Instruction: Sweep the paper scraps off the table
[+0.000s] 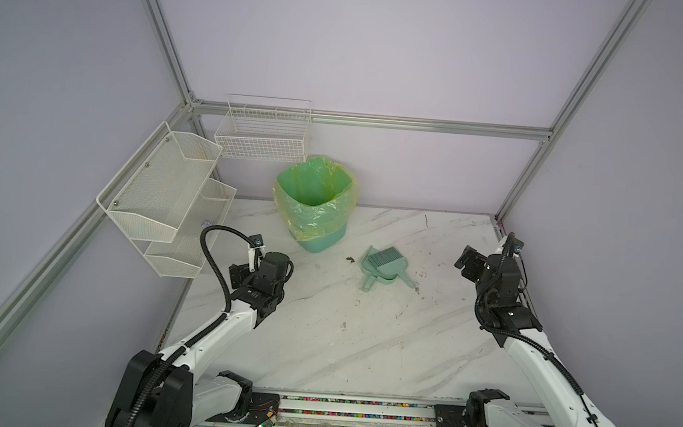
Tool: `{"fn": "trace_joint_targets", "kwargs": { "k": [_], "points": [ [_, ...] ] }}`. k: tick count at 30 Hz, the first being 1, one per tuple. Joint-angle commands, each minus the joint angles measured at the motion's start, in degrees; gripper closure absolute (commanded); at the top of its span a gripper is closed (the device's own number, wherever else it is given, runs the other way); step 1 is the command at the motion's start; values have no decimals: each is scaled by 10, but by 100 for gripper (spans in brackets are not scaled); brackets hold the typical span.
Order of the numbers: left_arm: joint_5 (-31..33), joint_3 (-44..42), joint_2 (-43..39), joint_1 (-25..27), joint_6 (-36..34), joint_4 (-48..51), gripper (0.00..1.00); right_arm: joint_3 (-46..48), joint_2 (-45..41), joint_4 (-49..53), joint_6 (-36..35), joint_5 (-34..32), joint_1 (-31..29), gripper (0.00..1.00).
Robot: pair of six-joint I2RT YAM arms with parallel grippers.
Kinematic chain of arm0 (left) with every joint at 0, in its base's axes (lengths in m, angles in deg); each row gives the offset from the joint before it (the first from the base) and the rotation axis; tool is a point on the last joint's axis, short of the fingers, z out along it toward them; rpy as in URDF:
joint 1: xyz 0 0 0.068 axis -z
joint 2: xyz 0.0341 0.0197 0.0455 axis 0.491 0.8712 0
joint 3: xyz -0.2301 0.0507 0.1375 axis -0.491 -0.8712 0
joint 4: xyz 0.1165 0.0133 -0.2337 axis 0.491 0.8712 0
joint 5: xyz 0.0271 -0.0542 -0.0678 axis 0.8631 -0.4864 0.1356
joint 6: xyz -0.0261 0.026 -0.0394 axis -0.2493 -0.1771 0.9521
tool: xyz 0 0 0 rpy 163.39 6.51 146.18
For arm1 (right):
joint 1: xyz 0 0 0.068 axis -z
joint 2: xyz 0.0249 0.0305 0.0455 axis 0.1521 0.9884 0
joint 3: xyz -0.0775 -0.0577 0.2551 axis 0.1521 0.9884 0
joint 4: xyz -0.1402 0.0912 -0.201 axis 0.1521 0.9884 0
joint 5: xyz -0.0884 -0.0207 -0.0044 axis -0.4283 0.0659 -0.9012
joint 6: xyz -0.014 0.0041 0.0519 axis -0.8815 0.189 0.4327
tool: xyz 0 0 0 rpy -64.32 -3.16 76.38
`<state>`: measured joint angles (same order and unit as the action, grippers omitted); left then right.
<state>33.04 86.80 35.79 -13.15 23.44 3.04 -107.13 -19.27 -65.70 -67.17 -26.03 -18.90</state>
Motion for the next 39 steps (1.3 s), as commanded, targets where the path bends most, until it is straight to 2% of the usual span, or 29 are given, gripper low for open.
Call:
{"fn": "trace_joint_targets", "kwargs": {
  "k": [1, 5, 8, 12, 16, 19, 22, 26, 28, 31, 34, 36, 38, 39],
  "points": [
    [17, -68, 1, -17, -32, -194, 0, 48, -18, -88, -18, -85, 2, 3],
    [9, -146, 26, -21, -127, -391, 0, 112, -34, -182, -25, -113, 3, 3],
    [-9, -175, 67, -32, -164, -492, 1, 155, -33, -257, -42, -131, 2, 3],
    [-29, -180, 132, -46, -188, -580, 0, 192, 2, -356, -55, -156, 3, 3],
    [-82, -184, 170, -72, -181, -618, 0, 212, 84, -462, -58, -156, 2, 3],
    [-102, -203, 200, -90, -183, -694, 0, 222, 151, -545, -74, -153, 2, 3],
    [-126, -186, 187, -91, -173, -632, 0, 230, 201, -616, -96, -159, 3, 3],
    [-169, -150, 216, -96, -198, -602, 0, 228, 270, -699, -118, -183, 2, 3],
    [-185, -143, 204, -108, -174, -562, 0, 225, 299, -734, -144, -173, 2, 3],
    [-190, -143, 206, -111, -176, -561, 0, 230, 334, -789, -168, -182, 3, 3],
    [-206, -144, 209, -114, -176, -566, 0, 206, 329, -723, -136, -180, 2, 3],
    [-262, -141, 227, -139, -162, -559, 0, 201, 347, -728, -93, -193, 3, 3],
    [-272, -166, 239, -144, -172, -634, 0, 219, 403, -842, -131, -179, 4, 3],
    [-272, -163, 238, -143, -173, -627, 0, 226, 422, -906, -166, -179, 2, 3]
  ]
}}
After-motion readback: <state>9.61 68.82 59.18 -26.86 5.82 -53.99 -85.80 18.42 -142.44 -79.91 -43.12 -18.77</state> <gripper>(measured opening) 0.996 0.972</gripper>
